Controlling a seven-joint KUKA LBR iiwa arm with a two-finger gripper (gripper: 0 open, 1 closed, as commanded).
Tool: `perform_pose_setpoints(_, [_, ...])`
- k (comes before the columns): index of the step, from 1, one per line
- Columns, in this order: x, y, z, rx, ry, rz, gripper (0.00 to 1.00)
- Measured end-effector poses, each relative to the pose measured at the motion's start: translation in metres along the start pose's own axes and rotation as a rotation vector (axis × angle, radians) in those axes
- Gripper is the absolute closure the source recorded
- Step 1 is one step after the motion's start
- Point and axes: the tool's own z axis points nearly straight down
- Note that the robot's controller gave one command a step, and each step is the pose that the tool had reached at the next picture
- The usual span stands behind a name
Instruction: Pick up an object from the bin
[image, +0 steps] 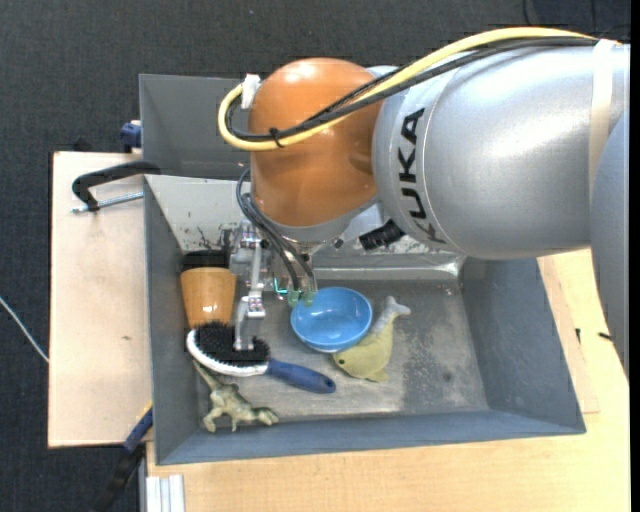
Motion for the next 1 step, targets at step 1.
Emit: perform_pose_setpoints(1, [0.0012,-0.0232,0.1354,0.002,0.000,-0.159,0.00])
